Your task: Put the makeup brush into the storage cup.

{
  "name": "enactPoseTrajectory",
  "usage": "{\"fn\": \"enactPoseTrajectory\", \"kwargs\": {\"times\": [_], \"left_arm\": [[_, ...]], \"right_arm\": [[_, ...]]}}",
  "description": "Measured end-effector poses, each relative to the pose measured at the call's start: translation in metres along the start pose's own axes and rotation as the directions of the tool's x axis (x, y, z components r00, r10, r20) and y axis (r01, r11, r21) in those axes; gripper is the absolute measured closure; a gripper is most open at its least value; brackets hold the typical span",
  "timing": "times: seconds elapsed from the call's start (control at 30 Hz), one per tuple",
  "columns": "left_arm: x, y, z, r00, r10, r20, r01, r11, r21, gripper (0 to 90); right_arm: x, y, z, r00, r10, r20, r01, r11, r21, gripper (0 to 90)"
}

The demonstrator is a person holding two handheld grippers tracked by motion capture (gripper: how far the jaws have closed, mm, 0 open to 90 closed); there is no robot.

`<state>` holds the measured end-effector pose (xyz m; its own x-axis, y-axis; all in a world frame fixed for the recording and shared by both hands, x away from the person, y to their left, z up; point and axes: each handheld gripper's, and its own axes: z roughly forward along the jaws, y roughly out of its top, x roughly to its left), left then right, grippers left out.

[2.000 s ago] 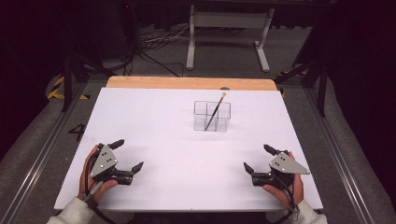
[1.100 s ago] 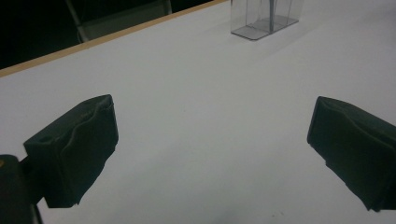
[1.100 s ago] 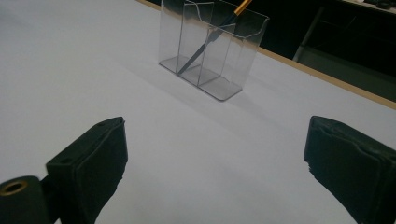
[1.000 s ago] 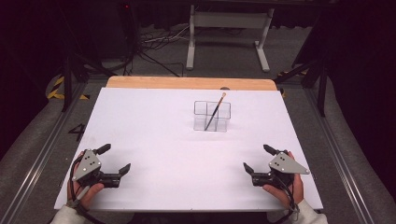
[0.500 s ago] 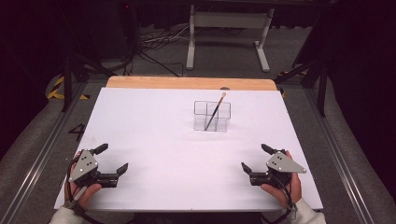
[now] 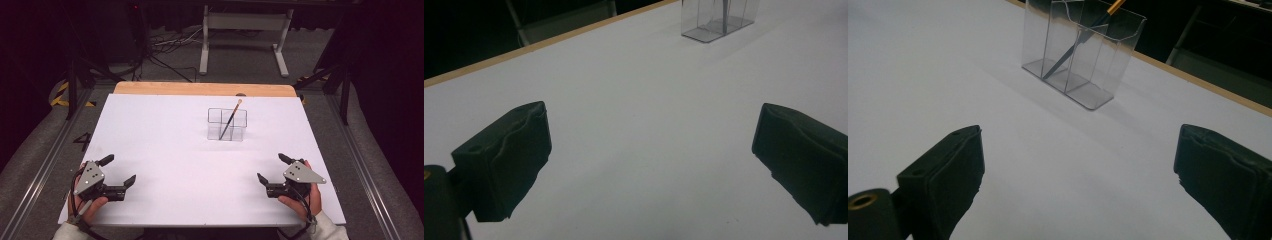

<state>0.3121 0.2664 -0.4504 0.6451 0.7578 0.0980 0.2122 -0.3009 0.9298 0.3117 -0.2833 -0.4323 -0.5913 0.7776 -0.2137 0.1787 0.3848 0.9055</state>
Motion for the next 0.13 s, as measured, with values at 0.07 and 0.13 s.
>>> {"fn": "enactPoseTrajectory", "kwargs": {"times": [0.07, 0.13], "left_arm": [[-0.0003, 0.0002, 0.0003, 1.0, 0.003, -0.006, -0.003, 1.0, -0.001, 3.1], [0.0005, 0.0004, 0.0011, 1.0, -0.002, -0.004, 0.002, 1.0, -0.003, 3.1]], "right_arm": [[-0.0008, 0.0002, -0.0005, 1.0, 0.007, -0.002, -0.007, 1.0, -0.004, 6.7], [-0.0009, -0.0001, -0.0002, 1.0, 0.006, -0.002, -0.006, 1.0, -0.003, 6.6]]}}
